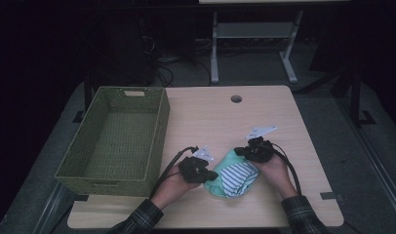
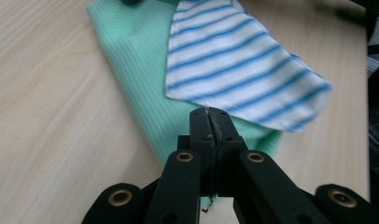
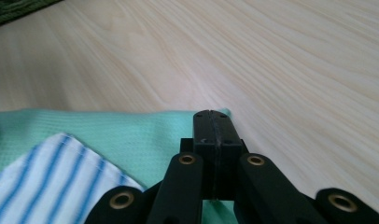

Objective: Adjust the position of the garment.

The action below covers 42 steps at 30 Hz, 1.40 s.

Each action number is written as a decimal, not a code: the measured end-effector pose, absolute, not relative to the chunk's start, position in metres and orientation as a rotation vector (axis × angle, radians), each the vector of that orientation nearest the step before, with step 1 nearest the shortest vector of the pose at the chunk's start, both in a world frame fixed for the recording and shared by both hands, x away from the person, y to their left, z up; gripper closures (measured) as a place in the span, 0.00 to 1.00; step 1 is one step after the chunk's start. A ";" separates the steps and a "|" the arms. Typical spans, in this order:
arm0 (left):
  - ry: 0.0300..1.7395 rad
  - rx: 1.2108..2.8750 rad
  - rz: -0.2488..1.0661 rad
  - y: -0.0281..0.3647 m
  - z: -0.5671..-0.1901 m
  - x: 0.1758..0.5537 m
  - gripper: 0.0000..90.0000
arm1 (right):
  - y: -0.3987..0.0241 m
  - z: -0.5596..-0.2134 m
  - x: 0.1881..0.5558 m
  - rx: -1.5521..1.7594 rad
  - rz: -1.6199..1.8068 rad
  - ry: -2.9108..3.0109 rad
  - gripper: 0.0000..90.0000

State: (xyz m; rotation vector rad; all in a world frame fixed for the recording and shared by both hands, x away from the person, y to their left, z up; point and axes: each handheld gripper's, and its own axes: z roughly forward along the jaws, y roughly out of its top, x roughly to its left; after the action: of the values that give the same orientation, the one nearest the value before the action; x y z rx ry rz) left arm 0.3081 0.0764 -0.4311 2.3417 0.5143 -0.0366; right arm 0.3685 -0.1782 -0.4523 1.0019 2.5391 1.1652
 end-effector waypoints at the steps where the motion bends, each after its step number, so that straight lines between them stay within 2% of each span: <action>1: 0.516 2.343 -0.038 0.078 -0.430 0.305 0.99 | -0.179 -0.453 0.369 1.008 1.162 2.535 1.00; 8: 0.523 2.386 -0.054 0.081 -0.437 0.300 0.99 | -0.175 -0.451 0.369 0.983 1.168 2.538 1.00; 17: 0.581 2.445 -0.017 0.081 -0.449 0.319 0.99 | -0.166 -0.466 0.374 0.974 1.076 2.611 1.00; 42: 0.656 2.421 0.082 0.046 -0.455 0.382 0.99 | -0.218 -0.463 0.350 1.083 0.992 2.575 1.00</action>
State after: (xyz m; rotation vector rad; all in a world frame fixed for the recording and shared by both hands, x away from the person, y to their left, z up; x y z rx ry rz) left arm 0.3823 0.0459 -0.4550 2.4211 0.6559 0.0816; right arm 0.3504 -0.2181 -0.4630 1.0826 2.5751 0.9916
